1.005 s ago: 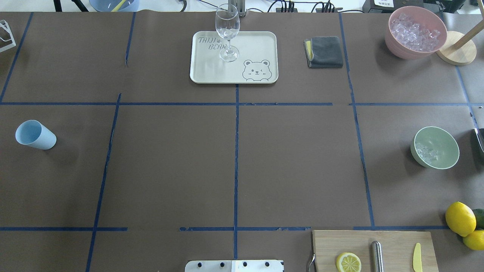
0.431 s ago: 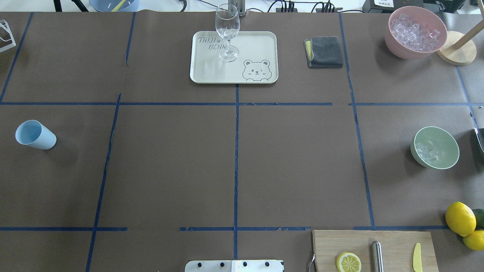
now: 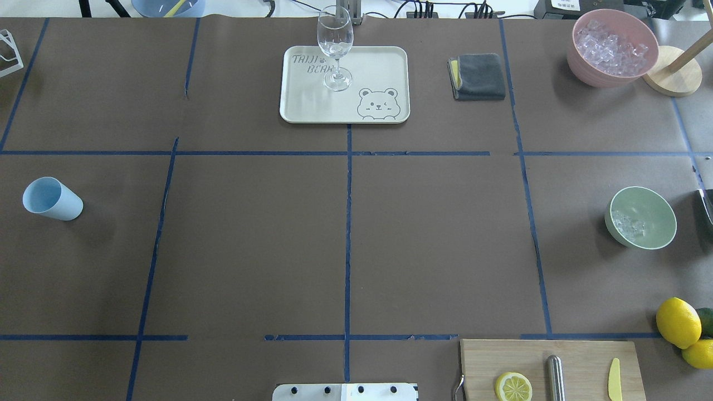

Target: Pour ice into bowl

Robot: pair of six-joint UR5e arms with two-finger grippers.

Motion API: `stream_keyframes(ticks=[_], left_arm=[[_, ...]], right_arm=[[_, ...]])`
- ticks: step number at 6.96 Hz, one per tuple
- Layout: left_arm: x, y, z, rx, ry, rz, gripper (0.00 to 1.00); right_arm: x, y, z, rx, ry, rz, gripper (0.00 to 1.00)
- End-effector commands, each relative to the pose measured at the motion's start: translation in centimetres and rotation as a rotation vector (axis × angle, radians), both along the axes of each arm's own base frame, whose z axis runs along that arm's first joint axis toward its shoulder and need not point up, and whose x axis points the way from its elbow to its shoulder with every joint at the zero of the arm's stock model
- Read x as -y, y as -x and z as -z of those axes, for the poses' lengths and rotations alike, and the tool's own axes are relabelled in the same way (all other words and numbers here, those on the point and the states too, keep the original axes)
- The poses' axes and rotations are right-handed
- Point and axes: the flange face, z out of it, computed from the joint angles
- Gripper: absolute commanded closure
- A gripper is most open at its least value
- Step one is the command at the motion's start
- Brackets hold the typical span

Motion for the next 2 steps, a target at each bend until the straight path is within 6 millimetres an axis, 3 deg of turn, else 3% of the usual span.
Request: stream_keyframes(ticks=[1, 2], left_arm=[[0.23, 0.0, 0.42, 0.0, -0.025, 0.0, 0.0], [0.29, 0.01, 0.46, 0.001, -0.033, 0.001, 0.0]], right_arm=[[0.03, 0.0, 0.14, 0.0, -0.003, 0.0, 0.0], [0.1, 0.0, 0.0, 0.0, -0.001, 0.0, 0.0]])
